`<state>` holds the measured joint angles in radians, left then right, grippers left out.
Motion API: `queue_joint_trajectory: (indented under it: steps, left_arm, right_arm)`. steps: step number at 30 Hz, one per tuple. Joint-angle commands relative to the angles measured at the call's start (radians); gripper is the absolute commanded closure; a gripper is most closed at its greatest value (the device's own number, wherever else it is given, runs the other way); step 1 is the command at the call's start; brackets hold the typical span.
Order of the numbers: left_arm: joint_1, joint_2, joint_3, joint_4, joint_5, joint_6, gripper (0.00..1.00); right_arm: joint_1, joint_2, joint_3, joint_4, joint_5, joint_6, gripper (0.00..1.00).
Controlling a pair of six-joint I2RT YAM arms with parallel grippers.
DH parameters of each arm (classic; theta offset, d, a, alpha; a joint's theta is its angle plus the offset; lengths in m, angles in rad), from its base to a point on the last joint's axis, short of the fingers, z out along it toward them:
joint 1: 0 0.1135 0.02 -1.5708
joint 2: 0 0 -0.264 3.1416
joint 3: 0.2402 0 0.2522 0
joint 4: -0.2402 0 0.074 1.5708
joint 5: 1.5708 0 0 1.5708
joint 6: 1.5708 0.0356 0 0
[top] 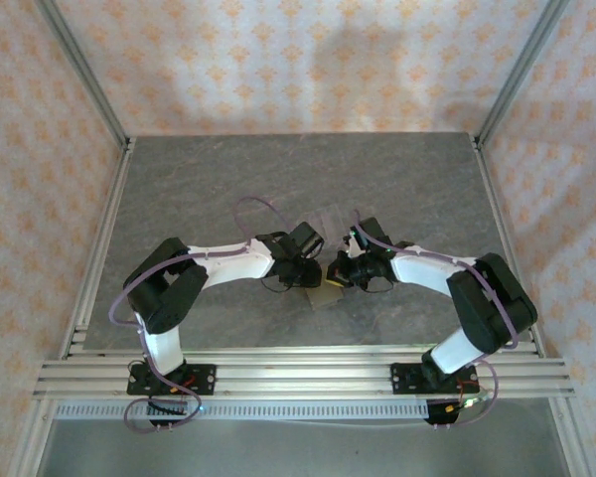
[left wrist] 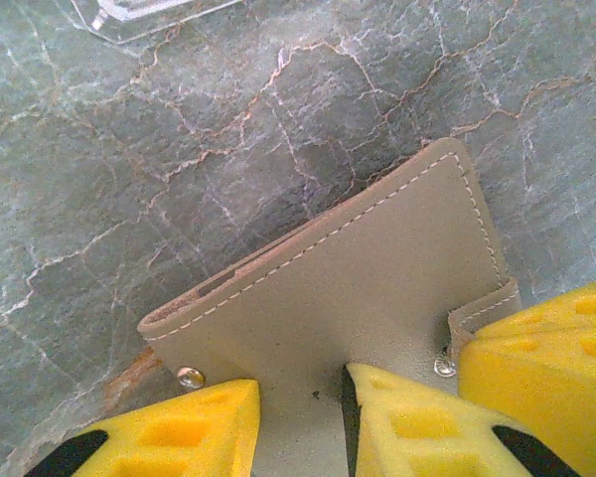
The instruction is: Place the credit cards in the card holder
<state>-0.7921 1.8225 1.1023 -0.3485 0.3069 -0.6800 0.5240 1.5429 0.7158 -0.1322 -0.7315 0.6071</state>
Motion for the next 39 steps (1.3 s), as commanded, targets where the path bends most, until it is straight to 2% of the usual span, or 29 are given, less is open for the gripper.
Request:
queue_joint_trajectory:
  steps: [1,10,26,39]
  left_arm:
    - [-0.018,0.049,-0.025,0.028,-0.01,0.005,0.71]
    - [-0.018,0.054,-0.028,0.035,-0.016,0.004,0.71]
    - [-0.018,0.057,-0.035,0.046,-0.022,0.007,0.71]
    - [-0.021,0.037,-0.045,0.065,-0.009,0.022,0.71]
  right_arm:
    - [-0.003,0.016,-0.021,0.102,-0.097,0.046,1.0]
    - [-0.027,0.004,-0.053,0.168,-0.161,0.097,1.0]
    - [-0.028,-0.039,-0.058,0.154,-0.216,0.115,1.0]
    - [-0.032,-0.08,-0.016,-0.017,-0.184,0.04,1.0]
